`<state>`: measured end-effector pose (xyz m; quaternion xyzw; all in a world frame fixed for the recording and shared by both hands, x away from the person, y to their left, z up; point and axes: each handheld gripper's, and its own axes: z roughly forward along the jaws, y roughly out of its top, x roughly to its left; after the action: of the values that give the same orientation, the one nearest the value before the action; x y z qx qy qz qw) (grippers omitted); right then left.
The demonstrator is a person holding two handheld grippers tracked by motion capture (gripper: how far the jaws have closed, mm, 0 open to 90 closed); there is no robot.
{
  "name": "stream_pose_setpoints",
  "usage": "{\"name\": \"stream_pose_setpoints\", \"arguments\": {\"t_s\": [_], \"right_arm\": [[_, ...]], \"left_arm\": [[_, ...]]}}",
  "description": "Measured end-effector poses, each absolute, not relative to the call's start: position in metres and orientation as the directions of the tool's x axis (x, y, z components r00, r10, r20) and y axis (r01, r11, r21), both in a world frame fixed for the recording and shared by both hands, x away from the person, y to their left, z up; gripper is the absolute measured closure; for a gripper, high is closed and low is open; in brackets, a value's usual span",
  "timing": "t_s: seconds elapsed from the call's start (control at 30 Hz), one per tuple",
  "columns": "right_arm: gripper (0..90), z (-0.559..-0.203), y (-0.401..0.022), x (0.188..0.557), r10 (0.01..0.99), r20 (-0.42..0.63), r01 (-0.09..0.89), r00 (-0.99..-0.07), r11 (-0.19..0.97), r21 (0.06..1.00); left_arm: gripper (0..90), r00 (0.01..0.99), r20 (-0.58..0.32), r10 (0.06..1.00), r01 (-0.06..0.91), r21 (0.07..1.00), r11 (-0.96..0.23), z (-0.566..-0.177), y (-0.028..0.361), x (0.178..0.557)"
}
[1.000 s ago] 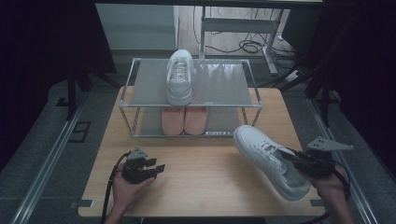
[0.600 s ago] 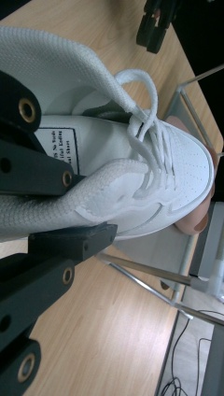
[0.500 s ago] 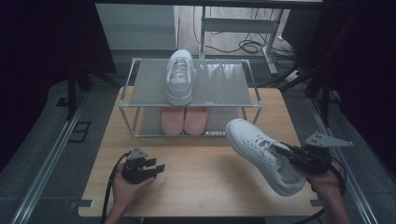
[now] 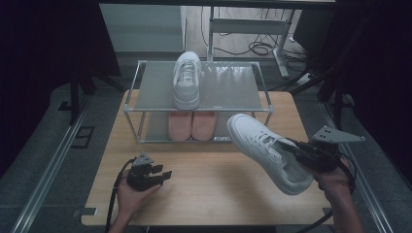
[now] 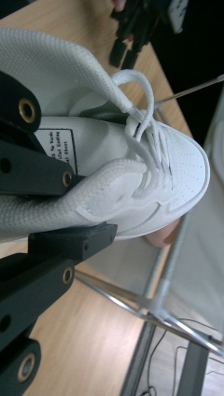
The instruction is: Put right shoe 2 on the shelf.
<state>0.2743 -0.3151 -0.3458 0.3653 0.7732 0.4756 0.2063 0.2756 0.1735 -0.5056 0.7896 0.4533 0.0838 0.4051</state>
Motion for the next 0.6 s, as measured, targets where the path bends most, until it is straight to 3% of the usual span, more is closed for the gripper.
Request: {"name": "stream_pose_setpoints", "arguments": {"t_s": [0.6], "right_arm": [[81.6, -0.308, -0.284, 0.312, 0.764, 0.056, 0.343, -0.642, 0.222, 0.913]], "left_arm": [[52.1, 0.576, -0.234, 0.784, 0.636, 0.73, -0.25, -0.505, 0.175, 0.276]]}}
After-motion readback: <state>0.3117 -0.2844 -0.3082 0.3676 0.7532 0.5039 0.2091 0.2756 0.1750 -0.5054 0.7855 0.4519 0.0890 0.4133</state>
